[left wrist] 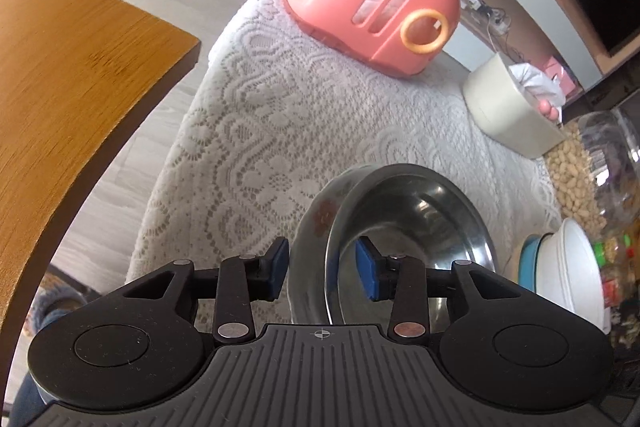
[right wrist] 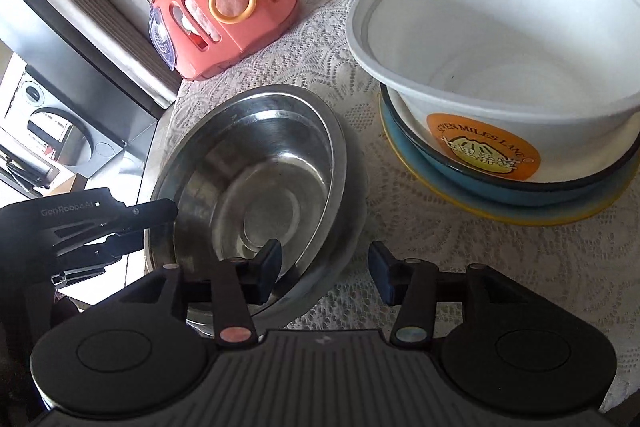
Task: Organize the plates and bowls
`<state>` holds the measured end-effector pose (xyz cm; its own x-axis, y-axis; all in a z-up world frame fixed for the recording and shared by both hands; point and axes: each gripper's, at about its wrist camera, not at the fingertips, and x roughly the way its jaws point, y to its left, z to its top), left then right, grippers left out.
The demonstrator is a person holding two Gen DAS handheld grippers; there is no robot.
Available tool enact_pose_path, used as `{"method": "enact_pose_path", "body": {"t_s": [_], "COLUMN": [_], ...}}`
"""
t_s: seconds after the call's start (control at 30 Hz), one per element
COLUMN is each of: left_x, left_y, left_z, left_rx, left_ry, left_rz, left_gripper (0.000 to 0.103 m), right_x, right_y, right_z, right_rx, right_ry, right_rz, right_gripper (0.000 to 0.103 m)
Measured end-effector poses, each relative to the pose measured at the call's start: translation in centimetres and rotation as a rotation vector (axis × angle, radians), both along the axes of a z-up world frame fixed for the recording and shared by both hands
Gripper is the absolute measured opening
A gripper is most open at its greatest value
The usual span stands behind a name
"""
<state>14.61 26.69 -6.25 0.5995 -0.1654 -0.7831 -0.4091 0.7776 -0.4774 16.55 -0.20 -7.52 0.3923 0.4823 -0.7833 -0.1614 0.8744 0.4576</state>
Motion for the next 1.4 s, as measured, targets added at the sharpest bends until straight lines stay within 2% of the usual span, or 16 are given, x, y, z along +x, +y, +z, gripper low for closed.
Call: {"method": "enact_pose_path", "body": {"t_s": [0.07, 0.13, 0.23, 0.33, 0.4, 0.47, 0.57, 0.63, 0.67, 0.7, 0.83, 0.97, 1.1, 1.17, 1.3, 1.4], "left_x": [-0.7, -1.5, -1.6, -0.8, -0.3, -0.2, 0.1, 0.2, 0.4, 0.3, 0.5, 0.0, 0.0, -0.1, -1.1, -1.6], "left_y": [1.1, 1.6, 0.7, -0.9, -1.6, -1.5, -1.3, -1.3, -1.3, -1.6, -2.3, -1.5, -1.0, -1.3, -2.3, -3.1], "left_z": [0.2, 0.9, 1.9, 1.6, 1.0, 0.5, -0.2, -1.1, -1.6, -2.0, -2.2, -1.8, -1.7, -1.1, 1.5, 2.9], "left_rx": [-0.087, -0.101, -0.034, 0.029, 0.118, 0.164, 0.121, 0.038, 0.007, -0.004, 0.014, 0.019, 0.017, 0.056, 0.203, 0.257], "left_ry": [-0.057, -0.119, -0.148, -0.1, -0.035, 0.006, 0.02, 0.037, 0.05, 0.066, 0.086, 0.068, 0.067, 0.045, -0.084, -0.166], "left_rz": [0.039, 0.056, 0.013, -0.054, -0.046, -0.018, -0.037, -0.067, -0.076, -0.082, -0.092, -0.044, -0.023, -0.016, 0.024, 0.034], "left_gripper": [0.04, 0.04, 0.04, 0.041, 0.041, 0.052, 0.047, 0.047, 0.051, 0.05, 0.05, 0.05, 0.05, 0.05, 0.05, 0.05], "right_x": [0.0, 0.0, -0.2, -0.3, -0.3, -0.3, -0.2, 0.0, 0.2, 0.4, 1.0, 0.0, -0.5, -0.5, -1.0, -1.9], "right_y": [0.1, 0.1, 0.2, 0.2, 0.3, 0.1, 0.1, 0.3, 0.5, 0.8, 1.6, 2.7, 3.3, 3.1, 1.0, -2.2], "right_z": [-0.2, -0.3, -0.2, -0.2, -0.1, -0.2, -0.3, -0.5, -0.6, -0.8, -1.2, -0.7, -1.0, -1.0, 0.2, 1.9], "right_rx": [0.006, 0.011, 0.003, -0.001, 0.0, 0.003, 0.013, 0.02, 0.024, 0.03, 0.038, 0.004, 0.028, 0.031, 0.07, 0.089], "right_ry": [0.001, 0.002, -0.013, -0.022, -0.025, -0.025, -0.021, -0.013, -0.003, 0.009, 0.033, 0.019, 0.042, 0.032, -0.007, -0.073], "right_rz": [0.005, 0.003, 0.004, 0.011, 0.015, 0.013, 0.01, 0.018, 0.029, 0.04, 0.038, 0.07, 0.104, 0.119, 0.167, 0.203], "right_gripper": [0.048, 0.048, 0.048, 0.048, 0.048, 0.048, 0.049, 0.049, 0.049, 0.049, 0.051, 0.052, 0.053, 0.053, 0.053, 0.053]}}
